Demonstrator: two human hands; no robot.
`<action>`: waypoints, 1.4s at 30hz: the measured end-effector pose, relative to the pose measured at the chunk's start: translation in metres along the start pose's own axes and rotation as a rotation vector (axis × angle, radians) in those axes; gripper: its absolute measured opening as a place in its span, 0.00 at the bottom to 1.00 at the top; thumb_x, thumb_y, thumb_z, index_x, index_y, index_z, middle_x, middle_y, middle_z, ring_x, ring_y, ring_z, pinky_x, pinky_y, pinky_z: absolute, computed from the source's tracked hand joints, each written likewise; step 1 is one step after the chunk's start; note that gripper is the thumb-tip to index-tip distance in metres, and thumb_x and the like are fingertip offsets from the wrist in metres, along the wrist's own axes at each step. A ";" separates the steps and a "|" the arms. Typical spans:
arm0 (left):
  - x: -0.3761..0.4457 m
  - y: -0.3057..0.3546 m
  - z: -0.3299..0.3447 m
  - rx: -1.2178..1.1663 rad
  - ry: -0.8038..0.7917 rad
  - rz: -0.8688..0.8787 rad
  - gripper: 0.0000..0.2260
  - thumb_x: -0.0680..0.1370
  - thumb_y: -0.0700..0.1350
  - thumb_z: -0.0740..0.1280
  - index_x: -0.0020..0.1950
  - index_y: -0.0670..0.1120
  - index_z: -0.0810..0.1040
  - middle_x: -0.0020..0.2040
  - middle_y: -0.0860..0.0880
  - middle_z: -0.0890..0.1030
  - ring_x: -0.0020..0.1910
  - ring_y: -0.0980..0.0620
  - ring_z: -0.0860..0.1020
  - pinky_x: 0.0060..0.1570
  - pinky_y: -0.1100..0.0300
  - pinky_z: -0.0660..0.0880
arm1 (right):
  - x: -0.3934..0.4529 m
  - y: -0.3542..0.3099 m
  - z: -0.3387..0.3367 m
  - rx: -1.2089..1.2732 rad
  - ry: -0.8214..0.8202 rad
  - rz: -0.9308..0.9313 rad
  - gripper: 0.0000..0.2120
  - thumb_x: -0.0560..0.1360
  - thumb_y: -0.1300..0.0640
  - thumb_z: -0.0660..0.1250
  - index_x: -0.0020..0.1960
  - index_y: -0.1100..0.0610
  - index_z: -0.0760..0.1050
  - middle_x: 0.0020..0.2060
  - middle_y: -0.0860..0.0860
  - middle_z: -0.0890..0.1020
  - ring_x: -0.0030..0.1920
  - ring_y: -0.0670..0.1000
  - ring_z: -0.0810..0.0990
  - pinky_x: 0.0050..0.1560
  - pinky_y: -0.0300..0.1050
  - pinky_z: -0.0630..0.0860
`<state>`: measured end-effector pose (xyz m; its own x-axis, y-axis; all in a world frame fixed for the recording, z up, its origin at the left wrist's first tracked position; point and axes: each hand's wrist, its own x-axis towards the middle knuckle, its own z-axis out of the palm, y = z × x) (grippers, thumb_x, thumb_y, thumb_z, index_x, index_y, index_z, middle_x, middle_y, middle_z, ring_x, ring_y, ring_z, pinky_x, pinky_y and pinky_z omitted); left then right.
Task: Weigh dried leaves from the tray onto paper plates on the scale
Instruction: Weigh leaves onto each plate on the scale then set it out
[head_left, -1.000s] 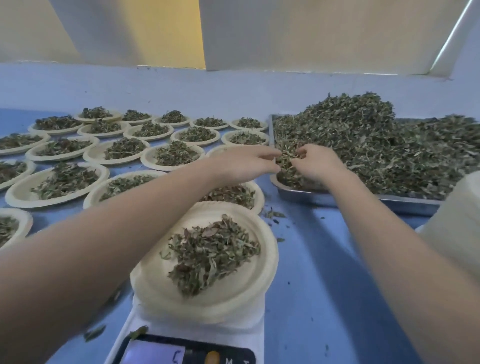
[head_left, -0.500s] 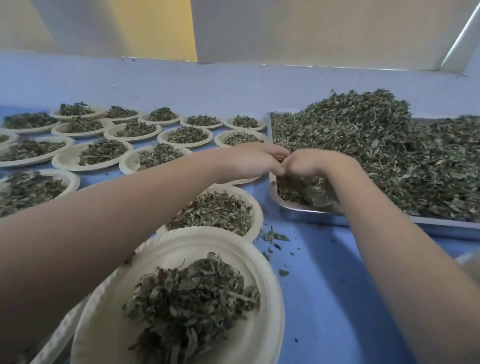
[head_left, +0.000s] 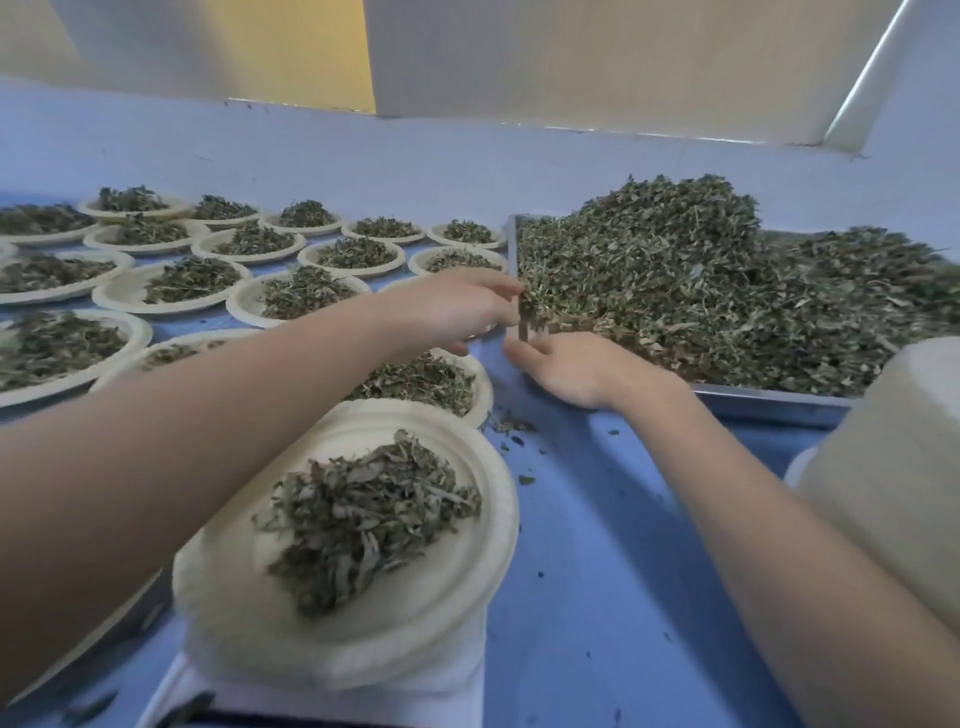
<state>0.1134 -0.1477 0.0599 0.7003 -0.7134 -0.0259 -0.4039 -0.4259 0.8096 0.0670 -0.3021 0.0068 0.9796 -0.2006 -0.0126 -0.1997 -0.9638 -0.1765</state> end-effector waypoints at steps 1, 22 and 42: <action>-0.005 0.001 0.000 -0.010 0.009 -0.009 0.20 0.79 0.43 0.62 0.70 0.54 0.68 0.69 0.53 0.70 0.60 0.53 0.72 0.55 0.56 0.73 | -0.006 -0.002 0.003 -0.027 0.048 -0.007 0.31 0.80 0.36 0.41 0.57 0.53 0.76 0.55 0.57 0.79 0.52 0.57 0.75 0.51 0.50 0.69; -0.090 0.001 -0.019 -0.163 0.360 -0.063 0.18 0.79 0.41 0.62 0.69 0.46 0.70 0.56 0.48 0.75 0.55 0.48 0.77 0.55 0.52 0.77 | -0.032 -0.061 -0.039 0.449 0.471 -0.029 0.24 0.81 0.47 0.57 0.27 0.51 0.69 0.23 0.50 0.72 0.23 0.49 0.71 0.25 0.35 0.66; -0.172 -0.075 -0.005 -0.355 0.623 0.024 0.15 0.82 0.57 0.52 0.63 0.58 0.73 0.61 0.58 0.77 0.61 0.58 0.74 0.68 0.48 0.66 | -0.113 -0.100 0.005 0.823 0.142 -0.377 0.29 0.74 0.30 0.40 0.68 0.34 0.67 0.64 0.24 0.64 0.60 0.21 0.58 0.61 0.31 0.49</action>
<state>0.0265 0.0096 0.0068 0.9423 -0.2252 0.2477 -0.2813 -0.1319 0.9505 -0.0233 -0.1823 0.0206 0.9536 0.0300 0.2995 0.2657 -0.5518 -0.7905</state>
